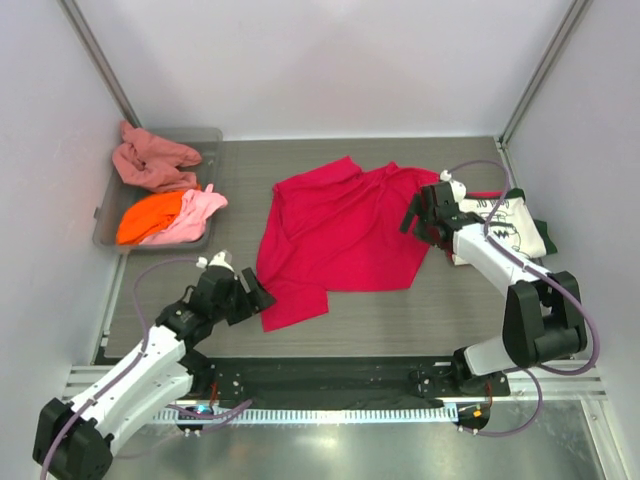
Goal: Fold and stack the t-shirts
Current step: Flatten the tshirt out
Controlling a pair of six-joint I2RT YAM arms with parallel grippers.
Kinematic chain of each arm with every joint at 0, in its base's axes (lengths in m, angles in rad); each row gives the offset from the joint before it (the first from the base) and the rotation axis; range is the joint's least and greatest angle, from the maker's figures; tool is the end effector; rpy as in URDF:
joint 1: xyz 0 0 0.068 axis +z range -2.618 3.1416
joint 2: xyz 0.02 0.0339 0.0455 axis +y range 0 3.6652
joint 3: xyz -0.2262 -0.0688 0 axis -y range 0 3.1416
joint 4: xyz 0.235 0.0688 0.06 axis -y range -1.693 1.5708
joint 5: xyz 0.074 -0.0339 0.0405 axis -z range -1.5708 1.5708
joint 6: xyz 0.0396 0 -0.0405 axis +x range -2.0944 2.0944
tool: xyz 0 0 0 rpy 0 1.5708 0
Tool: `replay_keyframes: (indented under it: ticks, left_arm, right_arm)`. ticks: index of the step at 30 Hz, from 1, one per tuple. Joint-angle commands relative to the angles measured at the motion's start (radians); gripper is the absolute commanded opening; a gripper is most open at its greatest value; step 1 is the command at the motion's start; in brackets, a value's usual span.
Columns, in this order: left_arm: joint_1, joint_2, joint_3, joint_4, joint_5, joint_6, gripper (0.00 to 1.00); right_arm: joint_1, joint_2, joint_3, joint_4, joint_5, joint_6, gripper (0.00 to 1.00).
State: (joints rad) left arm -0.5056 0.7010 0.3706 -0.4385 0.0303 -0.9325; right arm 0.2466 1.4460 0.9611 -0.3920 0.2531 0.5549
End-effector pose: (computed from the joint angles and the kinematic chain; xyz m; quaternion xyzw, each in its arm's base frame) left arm 0.1486 -0.0836 0.1609 -0.1892 0.9009 -0.2675 0.2844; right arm 0.2929 0.0635 0.1951 0.1856 0.9152 0.0223 0.3569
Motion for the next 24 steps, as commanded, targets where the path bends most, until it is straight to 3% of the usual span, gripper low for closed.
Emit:
replay_keyframes:
  ticks: [1,12,16,24]
  left_arm:
    - [-0.056,0.003,-0.035,-0.045,-0.058,-0.086,0.73]
    - [-0.2,0.126,-0.042,-0.026,-0.136,-0.181,0.63]
    - [-0.212,0.138,-0.064,0.039,-0.118,-0.184,0.5]
    - [-0.211,0.118,-0.055,0.098,-0.138,-0.158,0.04]
  right_arm:
    - [0.003,-0.052,-0.076,0.096,-0.034,0.039,0.87]
    - [0.005,-0.128,-0.208,0.223,-0.003,0.043,0.86]
    - [0.005,-0.141,-0.219,0.232,-0.009,0.046,0.85]
    - [0.003,-0.223,-0.237,0.188,-0.002,0.043,0.86]
